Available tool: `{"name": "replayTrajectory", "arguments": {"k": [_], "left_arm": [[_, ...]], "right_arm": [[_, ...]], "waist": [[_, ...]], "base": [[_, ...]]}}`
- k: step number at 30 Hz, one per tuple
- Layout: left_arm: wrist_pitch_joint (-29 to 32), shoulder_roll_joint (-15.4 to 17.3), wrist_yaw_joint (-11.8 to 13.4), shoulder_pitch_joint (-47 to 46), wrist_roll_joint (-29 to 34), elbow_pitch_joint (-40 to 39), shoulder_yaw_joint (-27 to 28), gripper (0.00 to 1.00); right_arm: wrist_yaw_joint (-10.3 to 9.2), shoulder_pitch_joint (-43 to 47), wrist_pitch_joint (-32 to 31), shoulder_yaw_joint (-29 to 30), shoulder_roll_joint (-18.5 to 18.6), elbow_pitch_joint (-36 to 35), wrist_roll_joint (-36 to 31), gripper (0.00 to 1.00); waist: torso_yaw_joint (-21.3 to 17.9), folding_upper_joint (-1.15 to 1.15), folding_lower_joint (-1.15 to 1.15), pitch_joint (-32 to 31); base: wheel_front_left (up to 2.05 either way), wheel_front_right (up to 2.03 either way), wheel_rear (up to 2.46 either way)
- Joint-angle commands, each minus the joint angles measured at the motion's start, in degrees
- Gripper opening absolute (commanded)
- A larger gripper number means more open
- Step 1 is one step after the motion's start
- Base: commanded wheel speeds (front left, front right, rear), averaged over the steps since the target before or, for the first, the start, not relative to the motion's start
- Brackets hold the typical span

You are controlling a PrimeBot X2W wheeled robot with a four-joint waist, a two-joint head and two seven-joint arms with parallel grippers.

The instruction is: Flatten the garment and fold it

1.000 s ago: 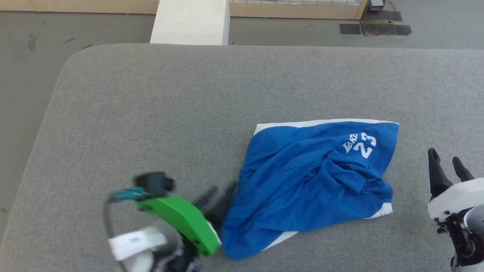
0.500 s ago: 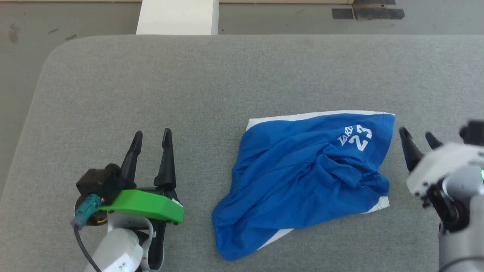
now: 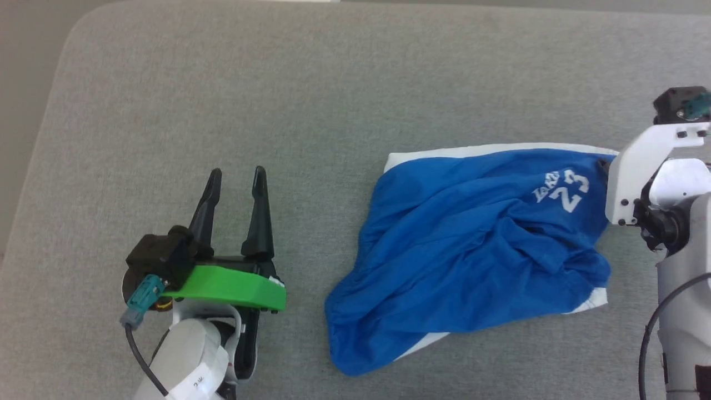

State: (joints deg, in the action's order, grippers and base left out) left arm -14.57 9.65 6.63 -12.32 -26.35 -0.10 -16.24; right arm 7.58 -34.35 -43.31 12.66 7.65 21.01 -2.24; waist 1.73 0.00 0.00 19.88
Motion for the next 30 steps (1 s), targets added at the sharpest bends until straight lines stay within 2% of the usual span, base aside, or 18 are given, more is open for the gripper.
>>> {"name": "replayTrajectory", "arguments": {"k": [1,7,8,9,12,15,16,17,21,23,27,30], "left_arm": [[-0.41,-0.49,-0.58,-1.02,0.89,-0.24,0.47,1.00],[-0.41,-1.90,-1.60,-0.94,2.50,-0.53,0.94,1.00],[-0.42,-2.02,-1.91,-1.02,2.42,-0.43,0.86,1.00],[-0.42,-2.20,-2.36,-1.21,2.14,-0.28,0.64,1.00],[0.89,-2.45,-3.84,-2.78,1.24,0.32,-0.53,1.00],[6.26,-2.91,-5.51,-6.38,-0.05,1.14,-2.92,1.00],[14.82,-3.55,-6.72,-10.98,-1.73,2.97,-5.84,1.00],[19.09,-3.77,-6.95,-12.92,-2.33,4.10,-7.16,1.00],[35.86,-4.62,-4.50,-19.16,-3.67,9.34,-11.01,1.00],[41.86,-4.57,-3.34,-22.14,-2.66,11.93,-12.75,1.00],[48.54,-4.42,-2.68,-25.48,-1.23,17.12,-15.33,1.00],[51.27,-4.48,-2.71,-26.36,-1.03,20.41,-16.56,1.00]], "right_arm": [[-0.09,-0.93,-0.83,-0.63,0.64,1.31,-0.84,1.00],[-0.09,-0.63,-4.34,-2.76,1.36,4.96,-0.50,1.00],[-0.09,-0.56,-4.81,-3.19,1.40,5.15,-0.08,0.34],[-0.09,-0.56,-4.76,-3.63,1.50,5.06,0.52,0.00],[-0.09,-0.59,-4.05,-4.69,2.16,4.46,2.23,0.00],[-0.09,-0.61,-2.62,-5.19,2.78,3.36,3.58,0.00],[-0.09,-0.45,-1.75,-6.13,3.10,2.44,4.37,0.00],[-0.09,-0.38,-1.56,-6.54,3.17,2.15,4.70,0.00],[-0.09,-0.19,-0.83,-7.67,3.16,1.23,6.14,0.00],[-0.09,-0.11,-0.59,-8.29,3.14,0.78,6.75,0.00],[-0.09,-0.21,0.10,-9.33,3.04,-0.02,7.89,0.00],[-0.09,-0.33,0.58,-9.91,3.19,-0.42,8.57,0.00]], "waist": [[1.65,0.00,0.00,2.15],[1.83,0.00,0.00,2.76],[1.69,0.00,0.00,2.71],[1.51,0.00,0.00,2.61],[1.01,0.00,0.00,2.15],[0.38,0.00,0.00,1.49],[-0.29,0.00,0.00,1.08],[-0.51,0.00,0.00,1.02],[-1.32,0.00,0.00,1.15],[-1.83,0.00,0.00,1.51],[-2.87,0.00,0.00,2.38],[-3.43,0.00,0.00,2.93]], "base": [[0.00,0.00,0.00],[0.00,0.00,0.00],[0.00,0.00,0.00],[0.00,0.00,0.00],[0.00,0.00,0.00],[0.00,0.00,0.00],[0.00,0.00,0.00],[0.00,0.00,0.00],[0.00,0.00,0.00],[0.00,0.00,0.00],[0.00,0.00,0.00],[0.00,0.00,0.00]]}}
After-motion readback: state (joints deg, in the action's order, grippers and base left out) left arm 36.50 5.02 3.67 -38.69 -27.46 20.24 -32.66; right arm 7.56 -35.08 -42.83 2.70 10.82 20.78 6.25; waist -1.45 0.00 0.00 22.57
